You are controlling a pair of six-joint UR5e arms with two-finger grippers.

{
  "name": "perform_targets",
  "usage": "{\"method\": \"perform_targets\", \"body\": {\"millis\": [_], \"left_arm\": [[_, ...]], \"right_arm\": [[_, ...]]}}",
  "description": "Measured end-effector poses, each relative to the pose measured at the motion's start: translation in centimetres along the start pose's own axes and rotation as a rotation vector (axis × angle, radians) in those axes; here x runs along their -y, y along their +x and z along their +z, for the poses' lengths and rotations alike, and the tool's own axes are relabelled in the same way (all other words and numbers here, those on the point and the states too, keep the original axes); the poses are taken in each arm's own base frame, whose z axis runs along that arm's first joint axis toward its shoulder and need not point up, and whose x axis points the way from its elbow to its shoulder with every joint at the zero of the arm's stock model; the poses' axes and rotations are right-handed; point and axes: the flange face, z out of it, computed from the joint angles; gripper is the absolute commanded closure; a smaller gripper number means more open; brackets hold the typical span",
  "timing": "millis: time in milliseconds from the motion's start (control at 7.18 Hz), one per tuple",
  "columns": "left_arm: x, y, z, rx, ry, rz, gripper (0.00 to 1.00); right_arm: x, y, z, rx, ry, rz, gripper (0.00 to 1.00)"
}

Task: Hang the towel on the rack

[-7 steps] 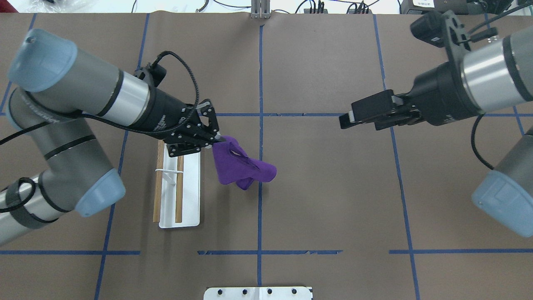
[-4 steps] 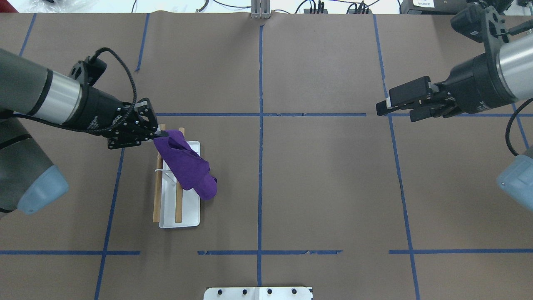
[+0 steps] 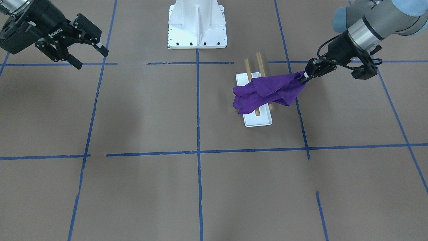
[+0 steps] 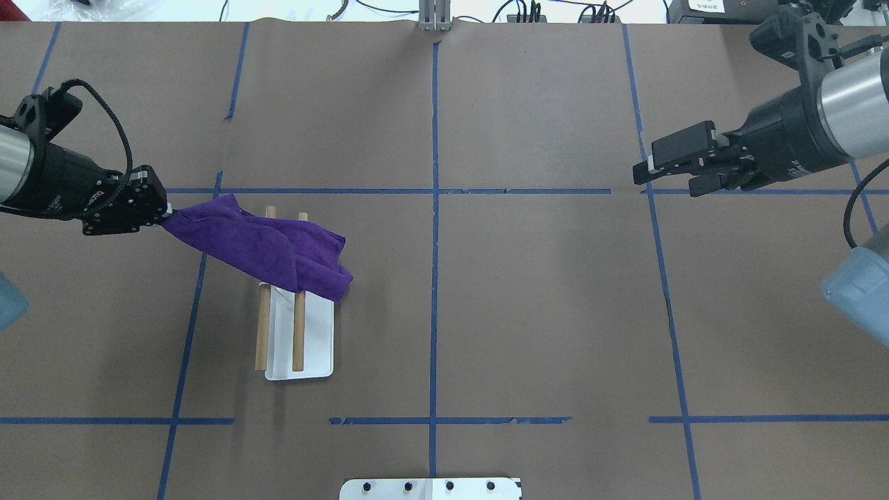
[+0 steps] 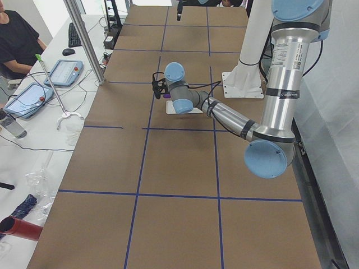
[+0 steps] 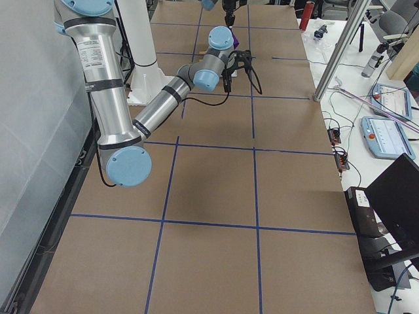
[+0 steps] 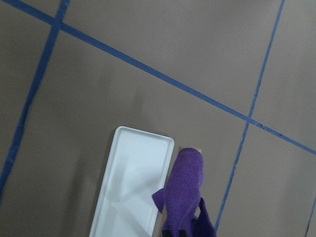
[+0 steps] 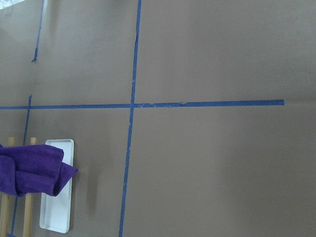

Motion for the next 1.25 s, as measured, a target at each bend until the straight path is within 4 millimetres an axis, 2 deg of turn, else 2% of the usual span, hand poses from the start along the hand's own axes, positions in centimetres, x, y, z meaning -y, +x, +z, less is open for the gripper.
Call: {"method": "perform_targets", "body": {"millis": [139, 279, 557, 697, 836, 975, 1115, 1254], "left_arm": [[0.3, -0.4, 0.3, 0.009, 0.002, 0.0, 0.45], [0.8, -1.1, 0.8, 0.021, 0.005, -0.009, 0.0], [1.9, -2.9, 2.0, 0.056, 0.009, -0.041, 0.0], [2.2, -3.6, 2.3, 0.068, 0.01, -0.052, 0.0], [2.4, -4.0, 2.4, 0.074, 0.013, -0.041, 0.0], [2.8, -4.9, 2.5, 0.088, 0.018, 0.02, 0.0], [3.5, -7.0, 2.6, 0.12, 0.023, 0.131, 0.0], [4.9, -10.3, 1.7, 0.161, 0.034, 0.267, 0.0]], "right_arm": [[0.1, 0.1, 0.0, -0.002, 0.002, 0.003, 0.0], [0.1, 0.3, 0.0, -0.005, 0.002, 0.005, 0.0], [0.3, 0.8, -0.1, -0.013, 0.006, 0.016, 0.0], [0.5, 2.0, -0.4, -0.029, 0.013, 0.037, 0.0], [1.0, 4.2, -0.8, -0.058, 0.024, 0.07, 0.0], [1.7, 7.2, -1.4, -0.093, 0.033, 0.09, 0.0], [2.2, 10.9, -1.8, -0.142, 0.038, 0.083, 0.0], [2.9, 15.9, -2.3, -0.204, 0.039, 0.045, 0.0]]}}
